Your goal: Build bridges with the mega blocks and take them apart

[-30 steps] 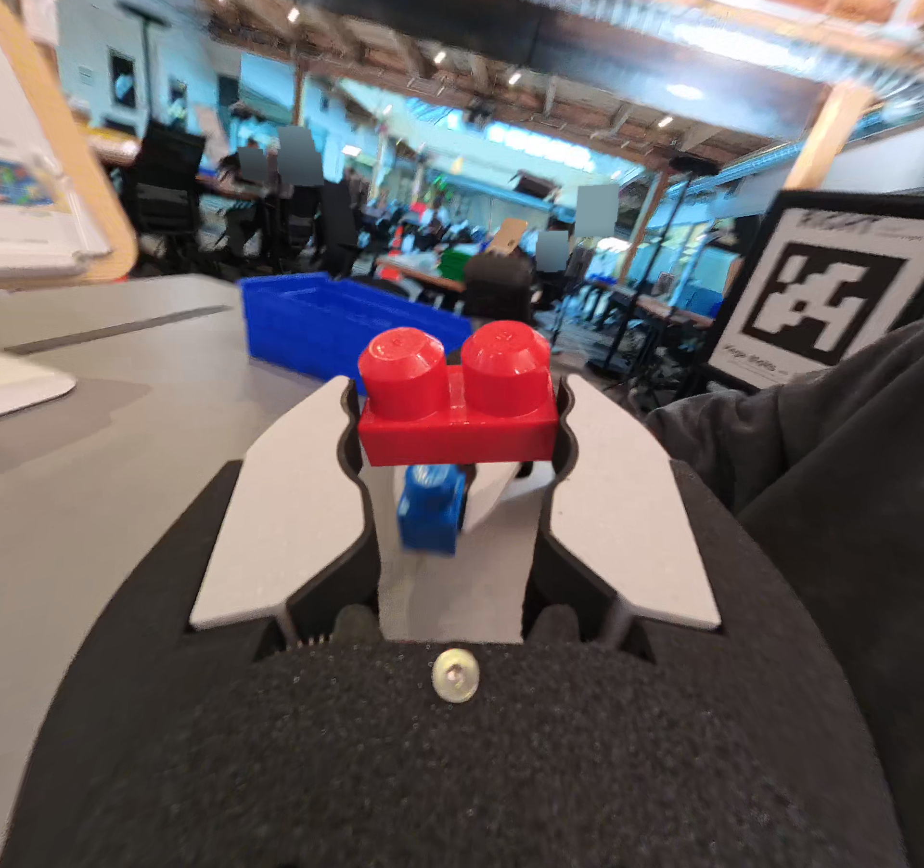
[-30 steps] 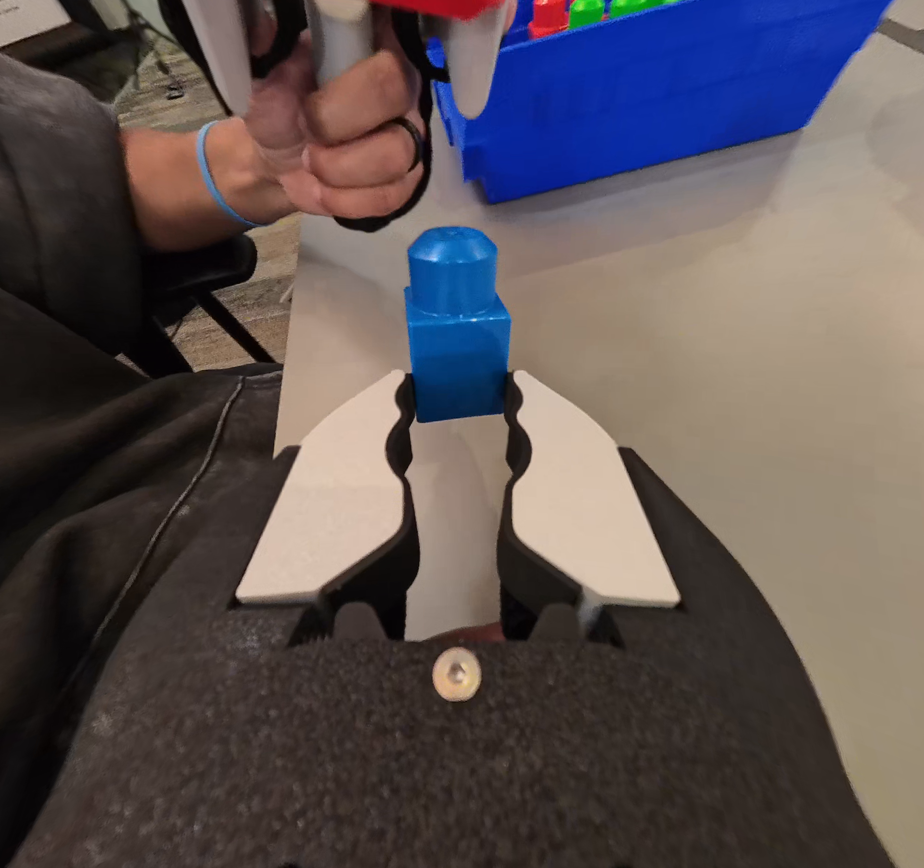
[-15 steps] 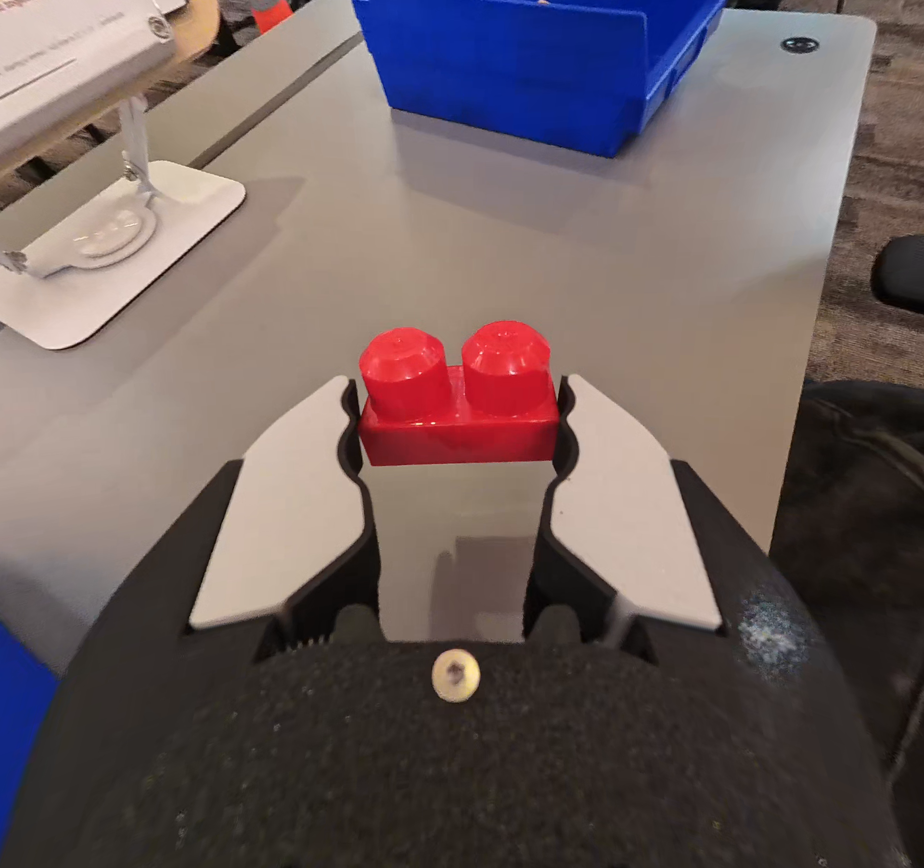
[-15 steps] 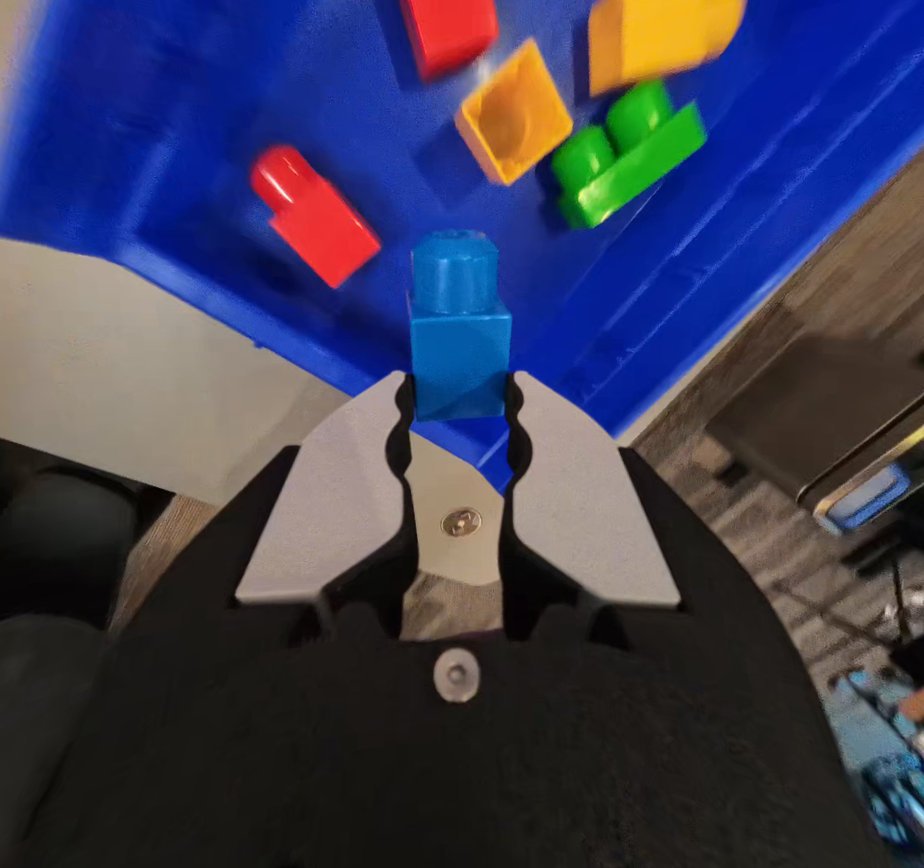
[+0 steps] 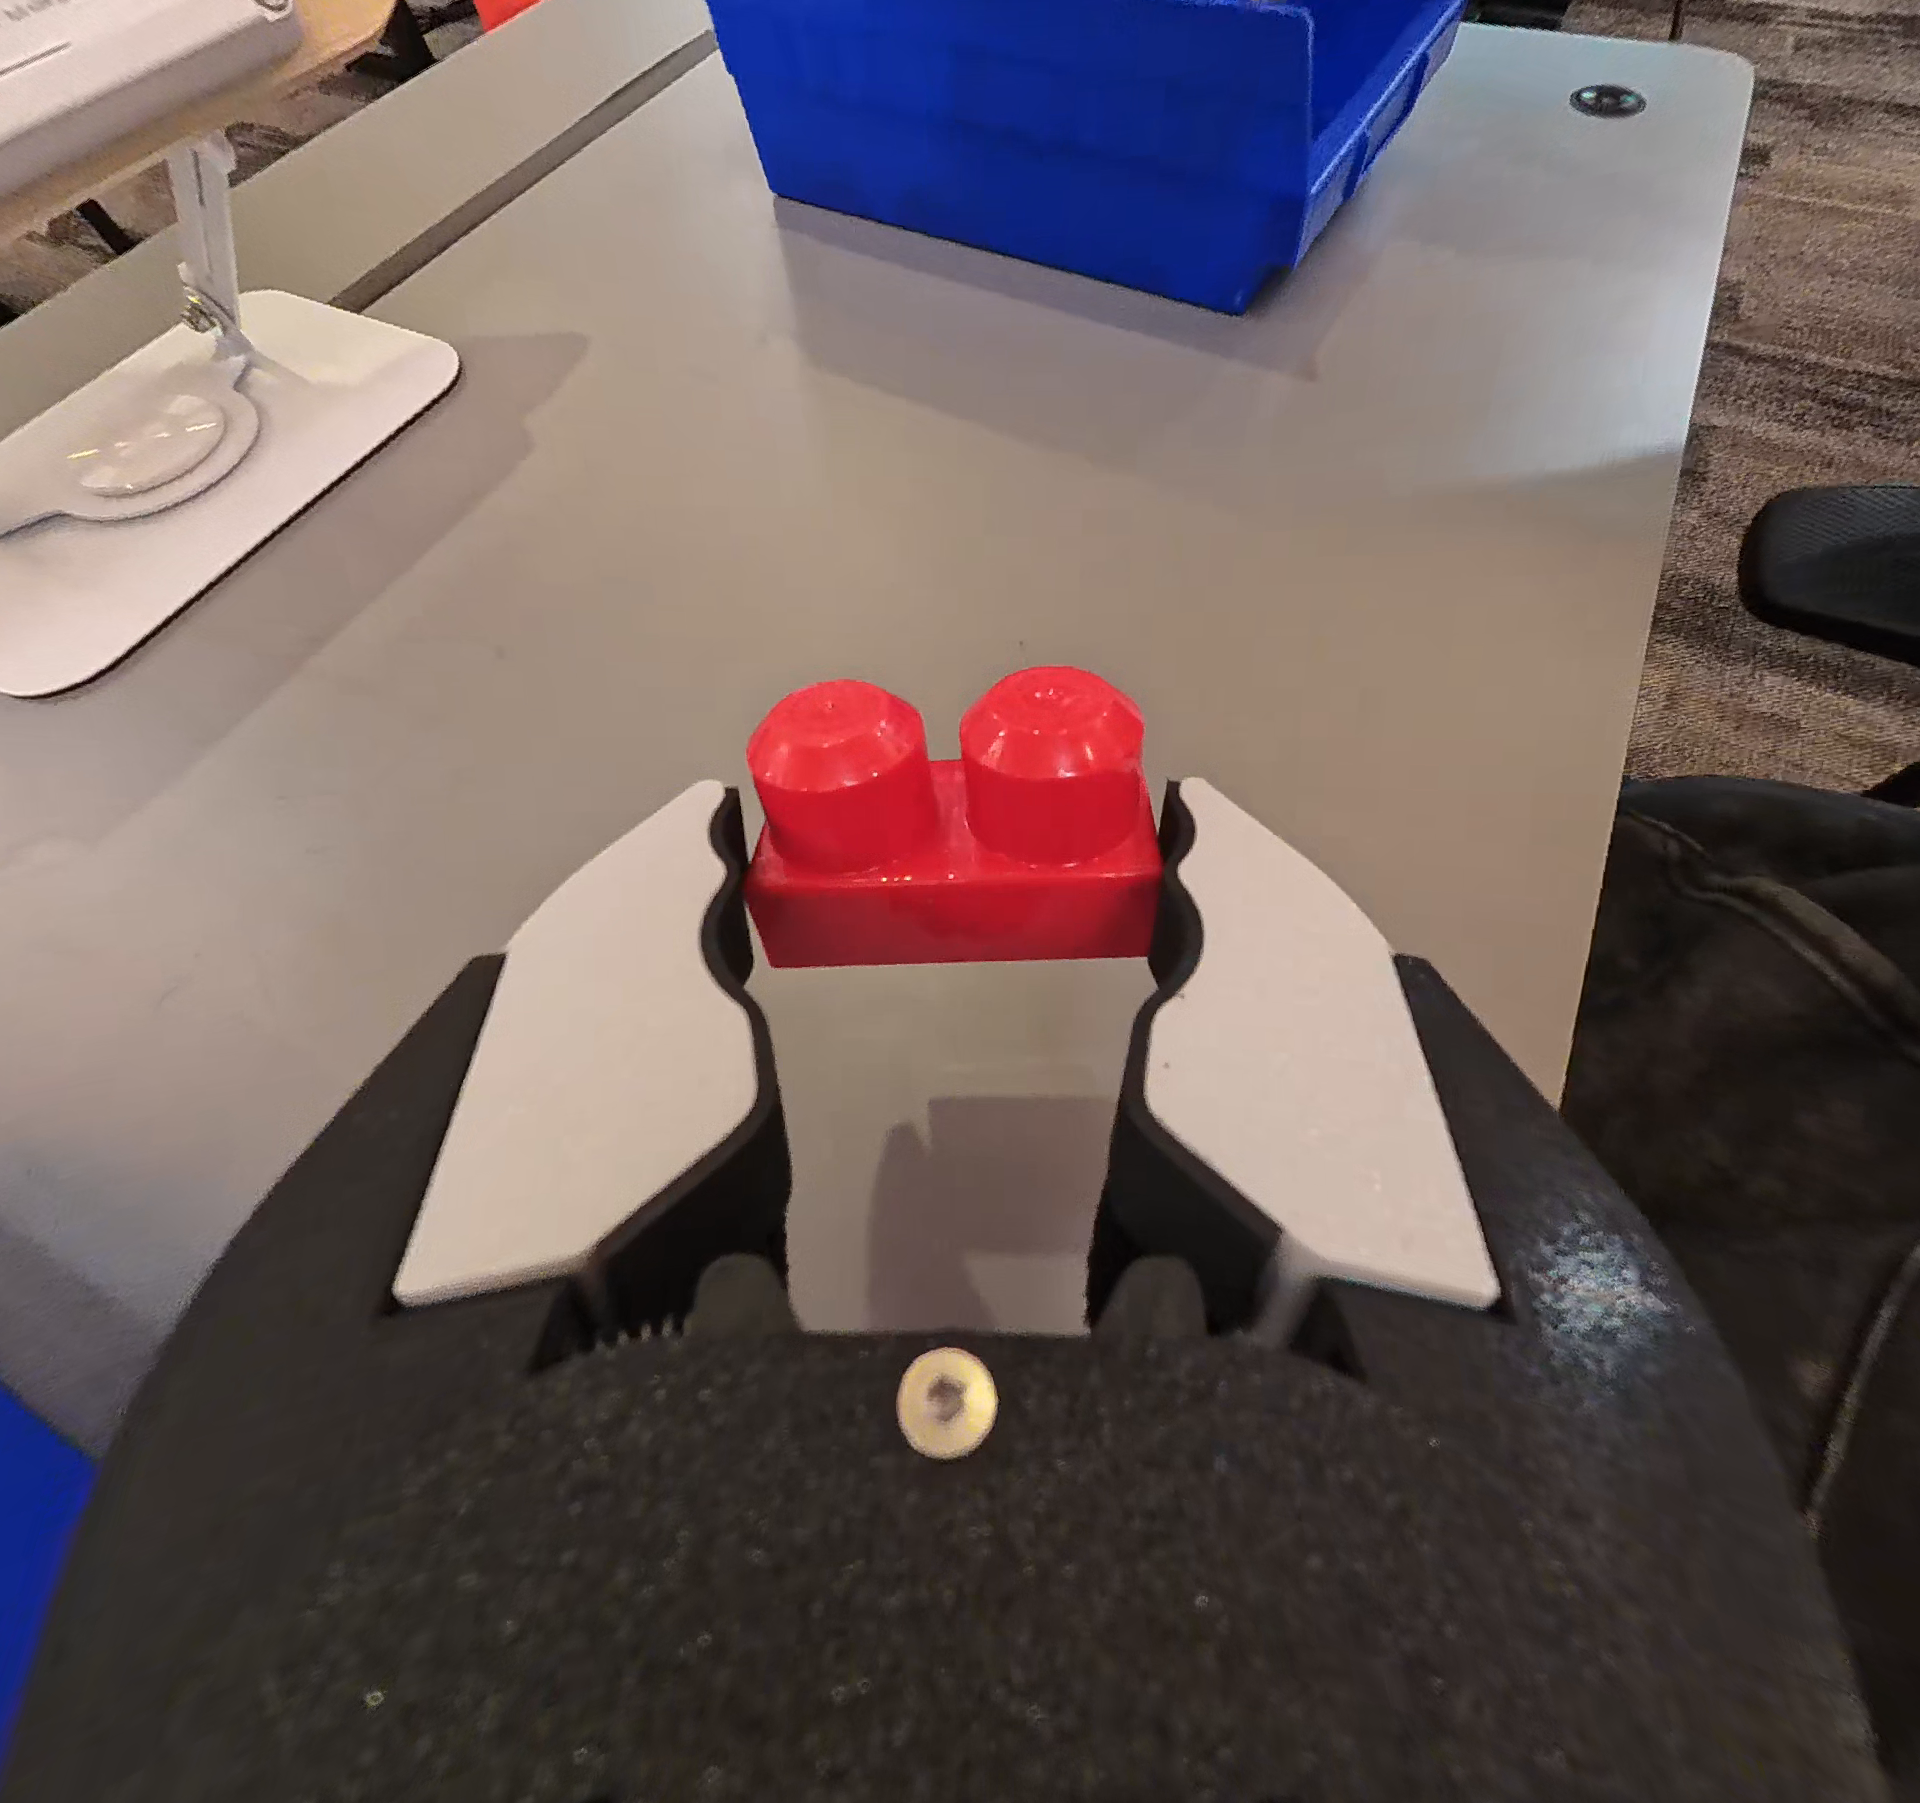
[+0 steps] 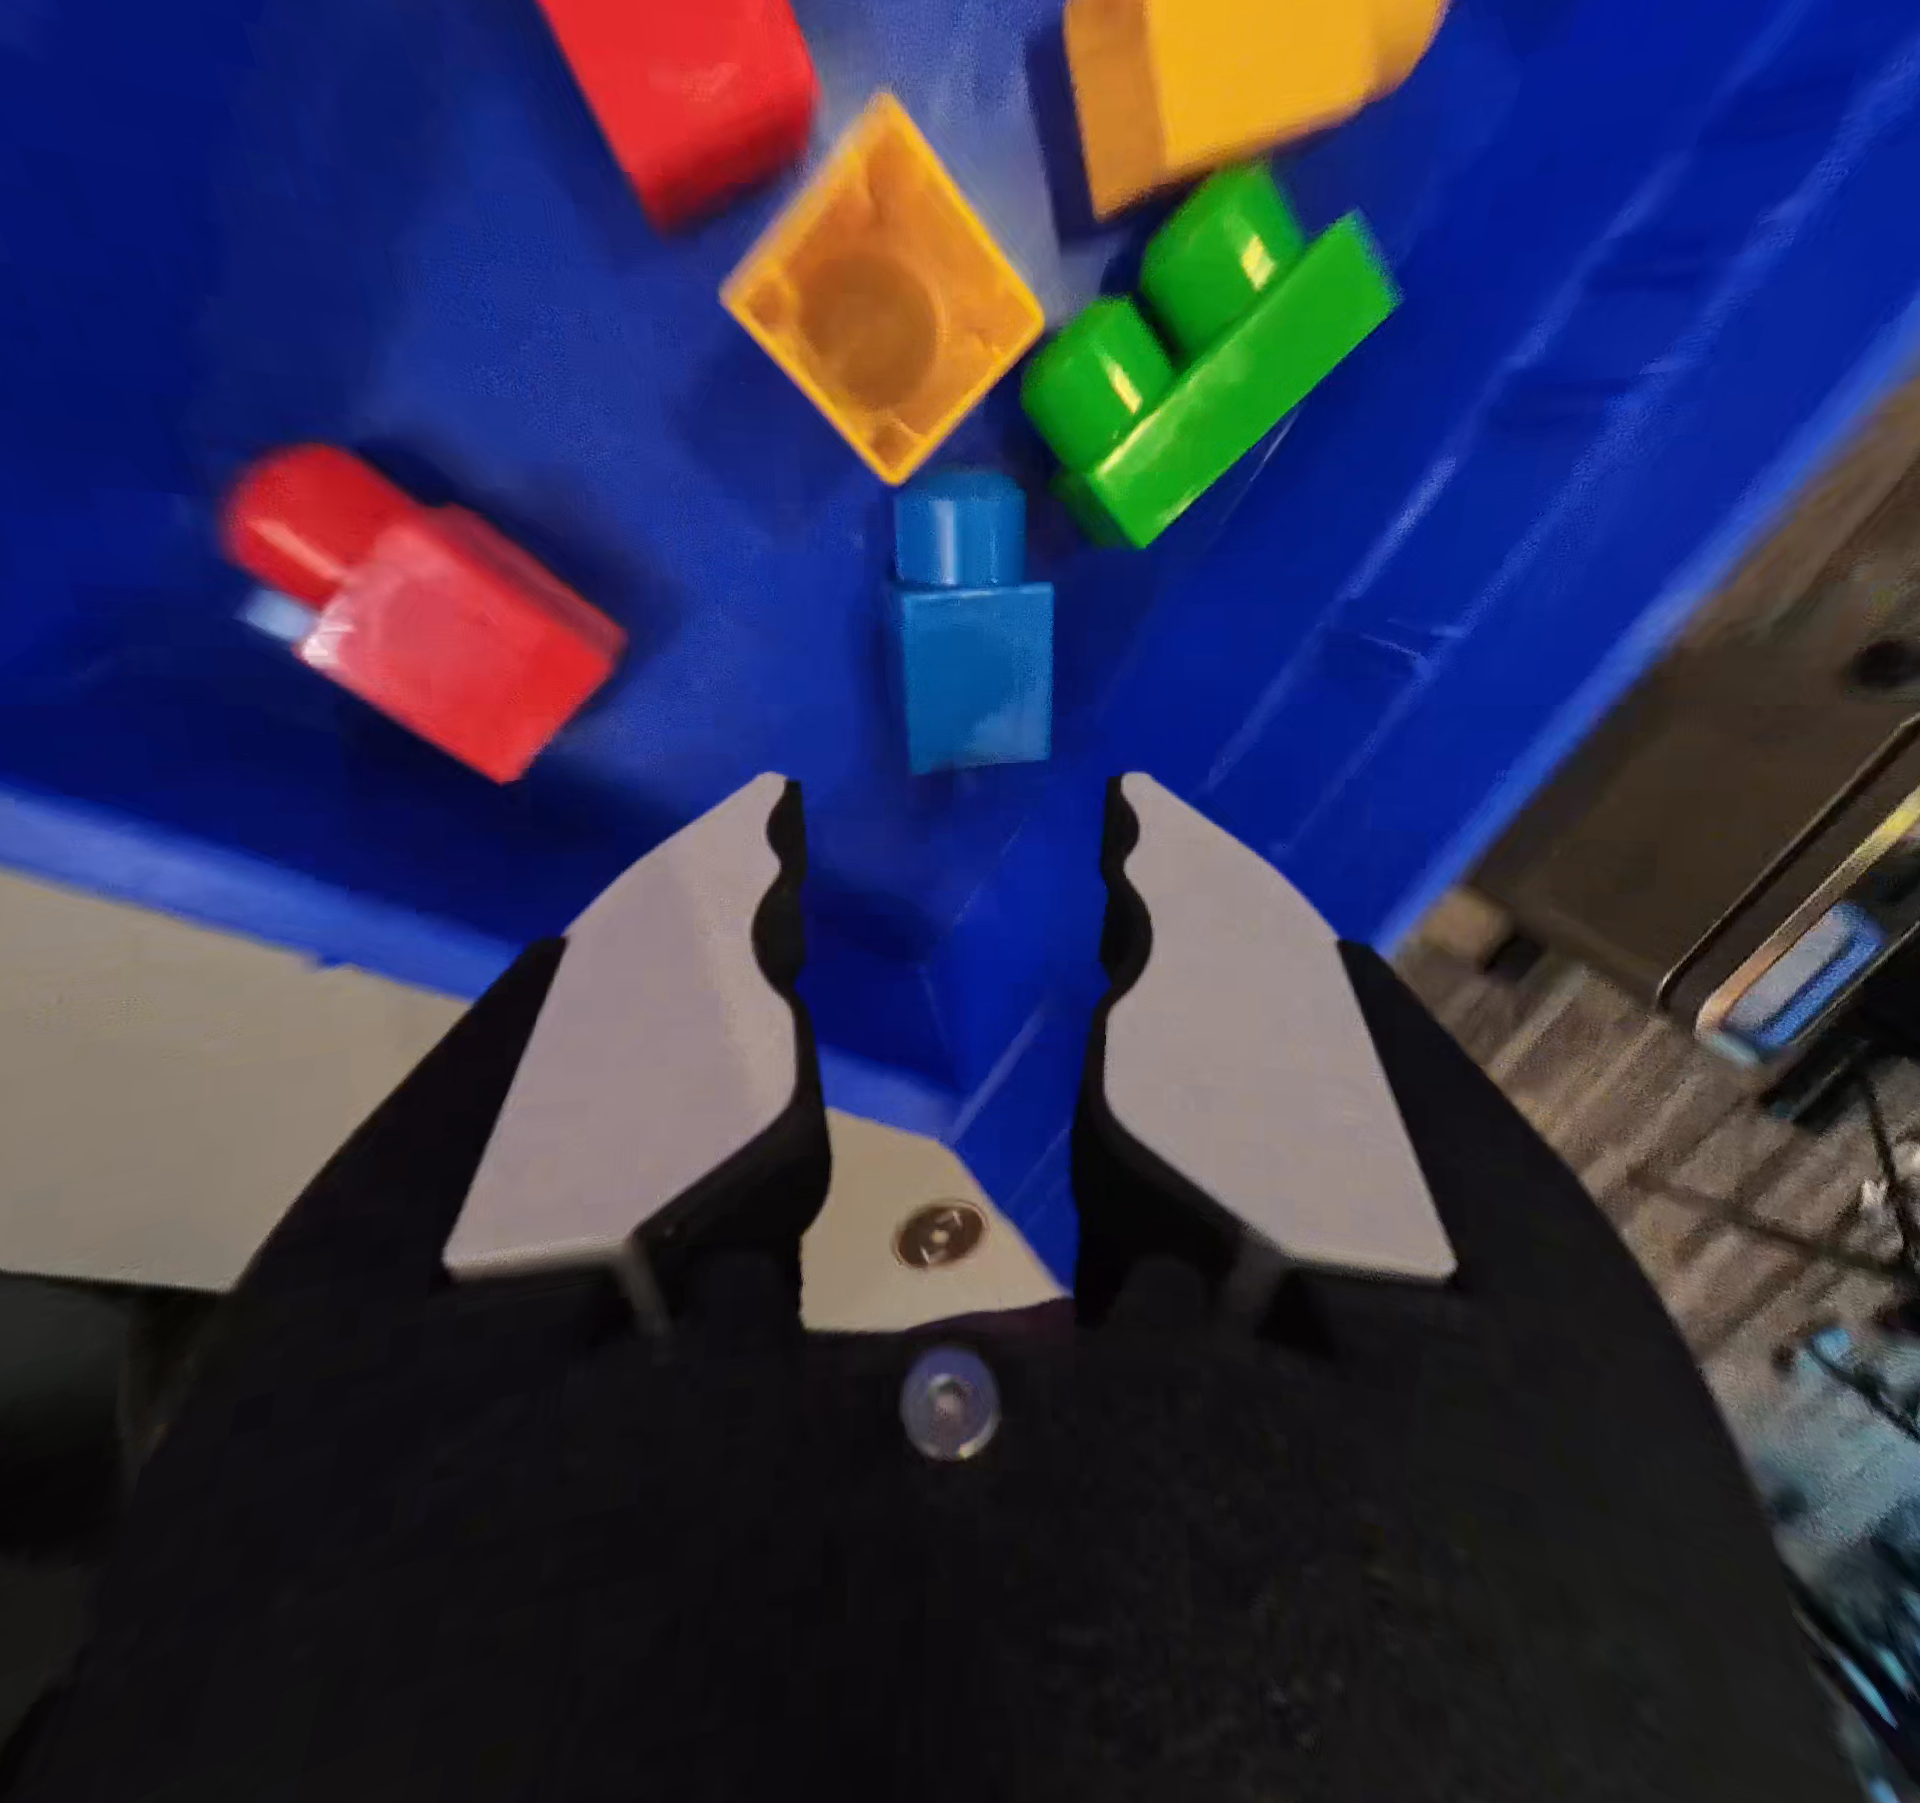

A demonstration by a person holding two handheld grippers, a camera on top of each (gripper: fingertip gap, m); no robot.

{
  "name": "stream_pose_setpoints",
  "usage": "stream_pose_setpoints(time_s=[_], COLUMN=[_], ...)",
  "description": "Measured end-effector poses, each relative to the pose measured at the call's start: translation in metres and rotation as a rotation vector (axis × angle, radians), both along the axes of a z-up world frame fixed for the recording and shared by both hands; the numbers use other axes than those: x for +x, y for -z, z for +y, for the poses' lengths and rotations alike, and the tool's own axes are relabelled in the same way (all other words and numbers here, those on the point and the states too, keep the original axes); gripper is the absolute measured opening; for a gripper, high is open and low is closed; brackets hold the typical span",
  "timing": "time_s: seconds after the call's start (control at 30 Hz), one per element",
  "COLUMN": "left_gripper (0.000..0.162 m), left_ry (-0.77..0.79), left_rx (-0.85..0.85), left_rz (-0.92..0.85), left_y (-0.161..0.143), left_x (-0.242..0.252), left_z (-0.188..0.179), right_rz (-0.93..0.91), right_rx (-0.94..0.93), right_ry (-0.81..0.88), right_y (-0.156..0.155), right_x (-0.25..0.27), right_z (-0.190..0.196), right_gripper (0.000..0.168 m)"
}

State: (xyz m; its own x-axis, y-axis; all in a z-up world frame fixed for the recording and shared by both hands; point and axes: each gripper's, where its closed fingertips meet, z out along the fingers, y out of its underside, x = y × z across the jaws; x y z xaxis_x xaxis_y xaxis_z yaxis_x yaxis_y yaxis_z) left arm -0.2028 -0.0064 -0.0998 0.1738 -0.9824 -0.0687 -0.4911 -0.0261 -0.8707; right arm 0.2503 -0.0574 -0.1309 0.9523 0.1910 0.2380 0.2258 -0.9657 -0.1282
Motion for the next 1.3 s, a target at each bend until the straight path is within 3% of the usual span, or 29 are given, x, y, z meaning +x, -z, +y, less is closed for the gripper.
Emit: stream_pose_setpoints(time_s=[0.1, 0.2, 0.3, 0.37, 0.47, 0.6, 0.77, 0.97, 1.3], left_gripper=[0.075, 0.075, 0.075, 0.075, 0.075, 0.075, 0.075, 0.075, 0.075], left_ry=[-0.002, 0.004, 0.014, -0.001, -0.026, -0.164, -0.202, -0.216, -0.212], left_rx=[-0.017, -0.034, -0.046, -0.037, -0.003, 0.010, -0.077, -0.081, -0.099], left_rz=[-0.022, -0.037, -0.038, -0.024, -0.009, 0.079, 0.127, 0.197, 0.259], left_y=[-0.001, 0.000, 0.003, 0.005, 0.007, 0.024, 0.056, 0.077, 0.089], left_x=[-0.002, -0.003, -0.003, -0.002, 0.004, 0.031, 0.083, 0.100, 0.093], left_z=[0.001, 0.003, 0.004, 0.007, 0.013, 0.046, 0.076, 0.082, 0.077], right_rz=[0.090, 0.552, 1.042, 1.184, 0.987, 0.987, 0.952, 0.965, 0.911], right_rx=[0.457, 0.895, 0.907, 0.797, 0.721, 0.735, 0.707, 0.713, 0.689], right_ry=[-0.163, -0.468, -0.552, -0.507, -0.500, -0.480, -0.449, -0.450, -0.470], right_y=[-0.069, -0.125, -0.108, -0.075, -0.036, -0.036, -0.023, -0.027, -0.018], right_x=[-0.076, -0.228, -0.342, -0.381, -0.384, -0.380, -0.369, -0.366, -0.369], right_z=[0.013, 0.002, -0.026, -0.030, -0.017, -0.014, -0.013, -0.016, -0.018], right_gripper=[0.055, 0.049, 0.045, 0.045, 0.047, 0.042, 0.040, 0.039, 0.039])
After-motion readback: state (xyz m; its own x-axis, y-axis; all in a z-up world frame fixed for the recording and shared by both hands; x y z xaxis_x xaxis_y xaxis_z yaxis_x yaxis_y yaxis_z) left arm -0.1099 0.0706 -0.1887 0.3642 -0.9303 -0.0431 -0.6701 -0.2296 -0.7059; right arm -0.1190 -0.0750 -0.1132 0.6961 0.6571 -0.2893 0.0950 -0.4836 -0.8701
